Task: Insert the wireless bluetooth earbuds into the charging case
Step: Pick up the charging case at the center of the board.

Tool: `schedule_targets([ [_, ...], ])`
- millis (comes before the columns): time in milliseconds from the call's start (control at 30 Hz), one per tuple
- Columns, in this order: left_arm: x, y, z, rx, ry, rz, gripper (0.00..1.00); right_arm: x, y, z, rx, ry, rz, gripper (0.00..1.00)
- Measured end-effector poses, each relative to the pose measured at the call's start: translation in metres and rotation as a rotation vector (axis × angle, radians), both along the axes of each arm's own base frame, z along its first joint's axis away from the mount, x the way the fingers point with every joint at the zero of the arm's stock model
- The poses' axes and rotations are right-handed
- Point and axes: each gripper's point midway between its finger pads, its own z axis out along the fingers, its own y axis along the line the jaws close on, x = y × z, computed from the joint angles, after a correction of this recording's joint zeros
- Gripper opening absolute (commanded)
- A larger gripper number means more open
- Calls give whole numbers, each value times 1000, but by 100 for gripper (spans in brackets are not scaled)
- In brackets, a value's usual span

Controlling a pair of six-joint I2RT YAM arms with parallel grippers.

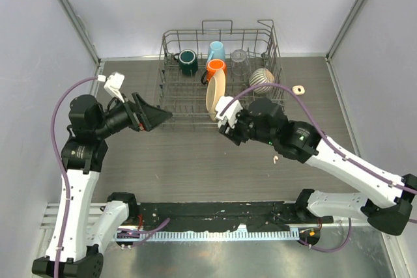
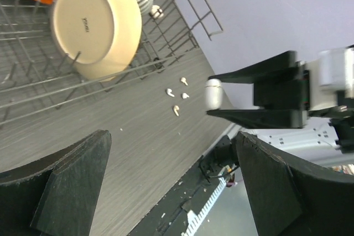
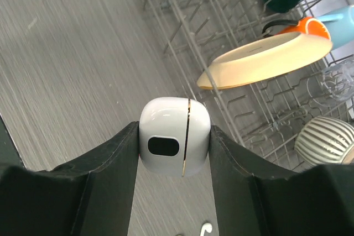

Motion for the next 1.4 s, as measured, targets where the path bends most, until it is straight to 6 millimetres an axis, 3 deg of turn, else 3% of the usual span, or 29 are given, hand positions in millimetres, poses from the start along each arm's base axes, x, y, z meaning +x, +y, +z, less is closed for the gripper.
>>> schedule_targets([
  [67,-3,-5,0,-14,5,-39,100,-4,4,-18,-66,-7,20,1],
  [133,-5,-9,-1,-29,9,-77,100,-4,4,-22,-86,-28,30,1],
  [433,-25,-46,-27,-46,85,-251,100,-30,16,1,27,-139,217,1],
  [800,-41,-110,-51,11,146,-396,95,-46,27,3,61,-127,327,1],
  [967,-37,-126,-52,-4,158,-393,91,-45,29,4,68,-132,325,1],
  [1200,-29,-134,-38,-55,124,-355,81,-46,31,2,75,-135,327,1],
  [1400,-29,-146,-41,-61,139,-374,80,-43,32,2,82,-145,316,1],
])
